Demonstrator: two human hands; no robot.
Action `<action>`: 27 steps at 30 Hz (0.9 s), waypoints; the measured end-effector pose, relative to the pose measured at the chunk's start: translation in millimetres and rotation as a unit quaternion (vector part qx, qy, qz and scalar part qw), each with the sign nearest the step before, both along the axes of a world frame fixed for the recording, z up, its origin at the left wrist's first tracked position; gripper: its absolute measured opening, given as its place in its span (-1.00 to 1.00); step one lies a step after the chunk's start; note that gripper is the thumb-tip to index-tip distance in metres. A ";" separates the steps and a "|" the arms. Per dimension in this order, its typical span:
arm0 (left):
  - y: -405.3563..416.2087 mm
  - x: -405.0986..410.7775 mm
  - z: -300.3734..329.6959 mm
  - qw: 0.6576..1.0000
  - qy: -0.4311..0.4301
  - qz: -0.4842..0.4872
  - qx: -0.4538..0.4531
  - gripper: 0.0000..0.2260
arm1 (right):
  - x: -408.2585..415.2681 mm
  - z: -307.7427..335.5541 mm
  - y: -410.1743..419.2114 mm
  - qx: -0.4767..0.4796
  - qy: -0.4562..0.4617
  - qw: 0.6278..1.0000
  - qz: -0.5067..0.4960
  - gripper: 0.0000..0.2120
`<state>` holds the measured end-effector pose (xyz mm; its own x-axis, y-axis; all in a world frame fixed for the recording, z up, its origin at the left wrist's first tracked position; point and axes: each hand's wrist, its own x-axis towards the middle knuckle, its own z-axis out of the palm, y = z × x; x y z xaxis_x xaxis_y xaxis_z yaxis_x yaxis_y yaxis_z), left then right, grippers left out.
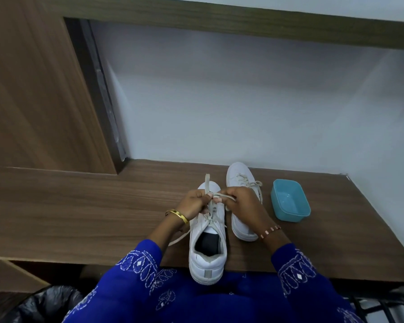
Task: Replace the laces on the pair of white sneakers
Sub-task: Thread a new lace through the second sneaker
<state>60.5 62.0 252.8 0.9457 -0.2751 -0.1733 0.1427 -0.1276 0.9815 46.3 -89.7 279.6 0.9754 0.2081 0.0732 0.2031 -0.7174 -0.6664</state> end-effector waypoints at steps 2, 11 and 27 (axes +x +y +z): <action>2.4 0.3 -2.9 1.000 0.005 -0.003 -0.003 -0.66 | -1.5 6.2 -1.1 -0.018 -0.022 1.000 -0.007 -0.82; 1.2 1.4 -21.7 0.997 0.036 -0.045 -0.052 -0.62 | -3.3 20.1 -22.6 0.030 -0.010 0.994 -0.108 -0.82; -3.3 4.9 -32.6 0.999 0.029 0.000 -0.025 -0.53 | -10.1 9.3 -29.7 -0.186 -0.052 0.981 -0.011 -0.41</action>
<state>65.4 58.7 220.2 0.9348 -0.2839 -0.2134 0.1990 -0.0788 0.9768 36.2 -119.4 288.9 0.9710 0.2192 0.0951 0.2386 -0.9121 -0.3335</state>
